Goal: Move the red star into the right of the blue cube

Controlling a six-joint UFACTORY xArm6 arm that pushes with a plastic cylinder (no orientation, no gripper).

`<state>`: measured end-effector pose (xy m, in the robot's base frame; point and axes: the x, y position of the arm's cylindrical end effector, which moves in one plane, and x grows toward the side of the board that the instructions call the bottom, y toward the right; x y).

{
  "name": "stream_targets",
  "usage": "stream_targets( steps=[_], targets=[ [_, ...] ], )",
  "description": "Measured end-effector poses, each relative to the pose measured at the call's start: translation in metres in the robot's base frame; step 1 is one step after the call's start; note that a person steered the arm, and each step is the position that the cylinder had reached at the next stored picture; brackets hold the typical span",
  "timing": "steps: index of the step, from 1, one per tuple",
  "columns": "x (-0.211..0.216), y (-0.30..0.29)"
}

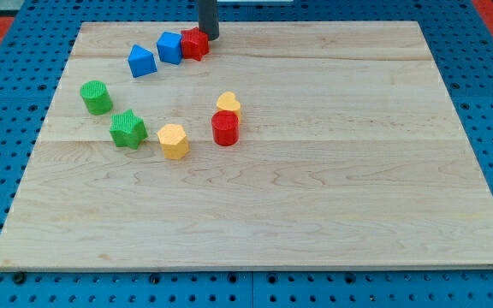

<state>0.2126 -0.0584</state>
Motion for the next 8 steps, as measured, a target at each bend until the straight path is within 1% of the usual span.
stream_targets(
  steps=[1, 2, 4, 6, 8],
  targets=[
    [-0.006, 0.005],
    [-0.006, -0.002],
    [-0.006, 0.017],
    [-0.006, 0.019],
    [-0.020, -0.004]
  ],
)
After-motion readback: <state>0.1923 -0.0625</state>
